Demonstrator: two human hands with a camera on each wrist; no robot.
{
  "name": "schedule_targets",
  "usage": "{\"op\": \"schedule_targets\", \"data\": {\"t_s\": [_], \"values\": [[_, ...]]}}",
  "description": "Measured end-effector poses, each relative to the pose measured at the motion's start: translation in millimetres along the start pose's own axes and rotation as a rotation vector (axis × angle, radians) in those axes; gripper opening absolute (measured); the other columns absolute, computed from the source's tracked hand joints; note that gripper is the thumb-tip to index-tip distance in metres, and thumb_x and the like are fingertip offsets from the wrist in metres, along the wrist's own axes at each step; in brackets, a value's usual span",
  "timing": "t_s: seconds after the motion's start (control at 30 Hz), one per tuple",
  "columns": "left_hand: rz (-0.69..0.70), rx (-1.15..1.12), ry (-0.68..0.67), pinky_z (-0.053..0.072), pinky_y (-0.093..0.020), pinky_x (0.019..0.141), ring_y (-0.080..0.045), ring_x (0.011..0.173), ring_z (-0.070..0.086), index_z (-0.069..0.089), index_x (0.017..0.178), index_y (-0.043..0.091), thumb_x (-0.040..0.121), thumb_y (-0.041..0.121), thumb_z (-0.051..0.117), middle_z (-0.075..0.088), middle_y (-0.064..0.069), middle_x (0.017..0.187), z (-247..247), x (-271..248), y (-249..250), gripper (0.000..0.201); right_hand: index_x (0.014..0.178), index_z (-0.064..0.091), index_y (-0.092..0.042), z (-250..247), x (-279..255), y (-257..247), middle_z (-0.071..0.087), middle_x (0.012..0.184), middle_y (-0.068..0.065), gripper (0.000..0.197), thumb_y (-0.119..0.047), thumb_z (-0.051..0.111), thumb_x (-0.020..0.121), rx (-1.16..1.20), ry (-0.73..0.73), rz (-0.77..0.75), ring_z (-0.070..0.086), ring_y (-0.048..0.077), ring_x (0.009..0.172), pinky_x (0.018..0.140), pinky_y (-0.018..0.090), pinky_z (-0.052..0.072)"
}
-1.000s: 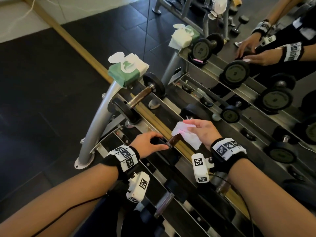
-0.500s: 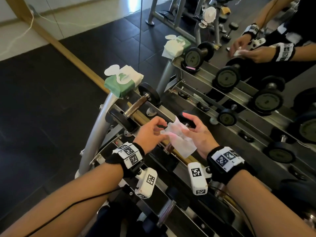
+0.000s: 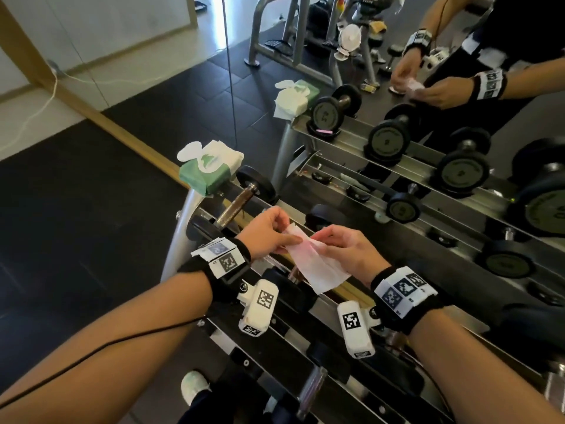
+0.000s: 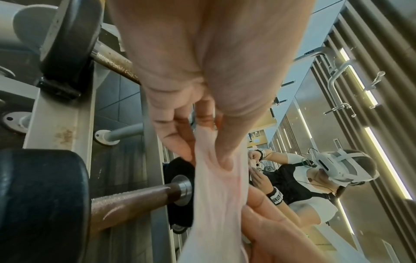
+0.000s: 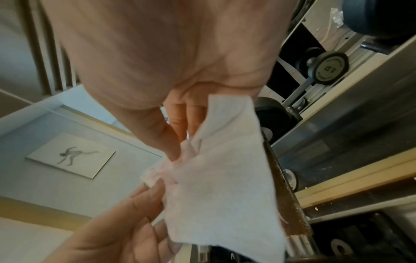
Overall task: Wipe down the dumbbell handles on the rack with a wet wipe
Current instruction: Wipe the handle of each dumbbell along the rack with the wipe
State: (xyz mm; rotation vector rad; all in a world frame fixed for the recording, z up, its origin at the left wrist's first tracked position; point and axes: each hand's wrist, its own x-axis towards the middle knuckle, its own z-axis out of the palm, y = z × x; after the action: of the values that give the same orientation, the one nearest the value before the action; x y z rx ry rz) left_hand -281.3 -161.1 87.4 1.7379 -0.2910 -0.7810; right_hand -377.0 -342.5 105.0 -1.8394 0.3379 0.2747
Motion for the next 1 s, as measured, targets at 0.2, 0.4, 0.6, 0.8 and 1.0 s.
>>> {"op": "schedule_targets", "data": {"t_s": [0.2,0.4,0.6,0.8,1.0], "values": [[-0.070,-0.055,-0.030,0.056,-0.028,0.065,-0.019,0.081,0.069,0.057,0.122,0.017,0.080,0.000,0.078,0.068,-0.015,0.105,8,-2,0,0.050,0.106,0.071,-0.011,-1,-4,-4,0.070,0.105,0.013,0.018,-0.021,0.066,0.093,0.069,0.124,0.052,0.064,0.032,0.105,0.096,0.049,0.052],[-0.025,-0.205,0.029,0.059,-0.029,0.077,-0.015,0.084,0.071,0.069,0.106,0.015,0.087,-0.003,0.070,0.072,-0.013,0.105,2,-5,7,0.025,0.093,0.071,-0.012,-2,-10,3,0.070,0.089,0.004,0.006,-0.017,0.071,0.089,-0.043,0.147,0.002,0.066,0.016,0.085,0.069,0.017,0.048],[-0.133,-0.389,0.025,0.060,-0.046,0.086,-0.029,0.098,0.074,0.053,0.123,0.020,0.078,0.030,0.080,0.070,-0.011,0.115,17,-7,8,0.053,0.088,0.070,-0.018,-1,-12,-5,0.067,0.076,-0.006,0.015,-0.023,0.058,0.096,-0.233,0.346,-0.150,0.062,0.005,0.073,0.069,0.023,0.049],[-0.173,-0.463,0.119,0.060,-0.033,0.079,-0.025,0.100,0.069,0.057,0.129,0.013,0.082,0.001,0.076,0.067,-0.012,0.114,29,-2,10,0.051,0.090,0.066,-0.018,-10,-10,-14,0.064,0.078,-0.005,0.013,-0.020,0.056,0.097,-0.239,0.423,-0.135,0.059,0.013,0.077,0.072,0.028,0.048],[-0.135,-0.244,0.003,0.058,-0.029,0.074,-0.024,0.096,0.065,0.062,0.121,0.014,0.078,-0.020,0.064,0.063,-0.012,0.116,12,-12,21,0.055,0.091,0.062,-0.011,-18,-13,-13,0.061,0.081,0.001,0.017,-0.017,0.050,0.100,-0.167,0.388,-0.093,0.054,0.015,0.077,0.075,0.036,0.046]]}}
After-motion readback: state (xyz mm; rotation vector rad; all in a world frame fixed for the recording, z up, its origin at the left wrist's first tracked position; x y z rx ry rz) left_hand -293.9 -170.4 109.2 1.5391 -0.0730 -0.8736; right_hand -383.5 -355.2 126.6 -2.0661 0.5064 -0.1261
